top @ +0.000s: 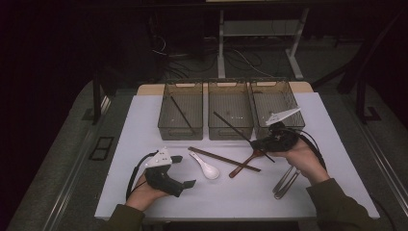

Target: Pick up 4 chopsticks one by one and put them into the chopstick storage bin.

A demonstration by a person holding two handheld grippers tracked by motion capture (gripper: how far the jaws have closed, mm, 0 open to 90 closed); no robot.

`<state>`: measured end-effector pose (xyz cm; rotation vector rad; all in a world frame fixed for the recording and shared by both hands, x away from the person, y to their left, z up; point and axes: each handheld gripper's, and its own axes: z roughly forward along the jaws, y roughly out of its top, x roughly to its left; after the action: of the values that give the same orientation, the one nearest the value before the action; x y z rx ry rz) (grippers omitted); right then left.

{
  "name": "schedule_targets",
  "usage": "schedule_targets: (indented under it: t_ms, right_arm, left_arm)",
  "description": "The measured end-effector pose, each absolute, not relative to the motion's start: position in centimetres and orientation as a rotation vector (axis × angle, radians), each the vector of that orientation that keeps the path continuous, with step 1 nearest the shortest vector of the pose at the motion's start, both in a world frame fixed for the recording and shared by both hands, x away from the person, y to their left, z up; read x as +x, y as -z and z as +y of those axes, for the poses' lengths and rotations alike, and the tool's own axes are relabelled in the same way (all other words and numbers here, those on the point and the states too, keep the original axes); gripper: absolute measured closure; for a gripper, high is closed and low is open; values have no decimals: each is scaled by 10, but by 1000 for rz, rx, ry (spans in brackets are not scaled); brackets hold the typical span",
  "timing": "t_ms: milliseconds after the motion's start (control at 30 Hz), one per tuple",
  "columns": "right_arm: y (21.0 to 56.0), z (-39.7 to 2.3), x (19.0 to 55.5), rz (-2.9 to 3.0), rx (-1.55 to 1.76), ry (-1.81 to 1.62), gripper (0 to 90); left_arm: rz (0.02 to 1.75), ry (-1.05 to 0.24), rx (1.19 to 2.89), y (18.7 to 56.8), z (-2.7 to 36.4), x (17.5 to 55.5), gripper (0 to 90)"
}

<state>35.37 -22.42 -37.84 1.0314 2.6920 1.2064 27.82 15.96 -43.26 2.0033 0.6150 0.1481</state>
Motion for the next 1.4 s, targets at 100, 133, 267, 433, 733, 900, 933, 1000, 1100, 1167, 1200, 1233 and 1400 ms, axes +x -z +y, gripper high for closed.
schedule_targets:
  t_ms: [100,133,267,433,733,900,933,1000,1100,1167,1200,1233,1400]
  right_arm:
    - [376,-213,358,2684,1012,-1226,849]
    - [375,-210,360,2680,1011,-1228,849]
    - [372,-198,366,2667,994,-1250,849]
    - [369,-184,376,2653,980,-1267,849]
    - [363,-166,390,2623,993,-1312,849]
    - [359,-156,398,2609,1006,-1325,849]
    - [358,-154,400,2606,1008,-1328,849]
    - [357,-150,404,2593,1027,-1333,849]
    - [356,-145,409,2581,1035,-1342,849]
    - [354,-140,413,2572,1049,-1346,849]
    - [354,-137,415,2568,1057,-1347,849]
    - [353,-135,416,2564,1066,-1352,849]
    - [352,-118,426,2556,1070,-1353,849]
  left_arm:
    - [616,-148,1997,432,160,278,0]
    - [616,-149,1996,432,160,278,0]
    - [616,-150,1998,432,161,278,0]
    - [618,-149,1998,433,161,278,0]
    - [619,-143,1994,433,161,279,0]
    - [621,-143,1991,433,161,279,0]
    - [620,-142,1991,433,161,278,0]
    - [617,-144,1995,433,161,279,0]
    - [624,-140,1986,433,160,278,0]
    - [623,-139,1986,433,160,278,0]
    - [623,-139,1986,433,160,278,0]
    - [623,-139,1987,433,160,278,0]
    - [623,-140,1980,433,160,278,0]
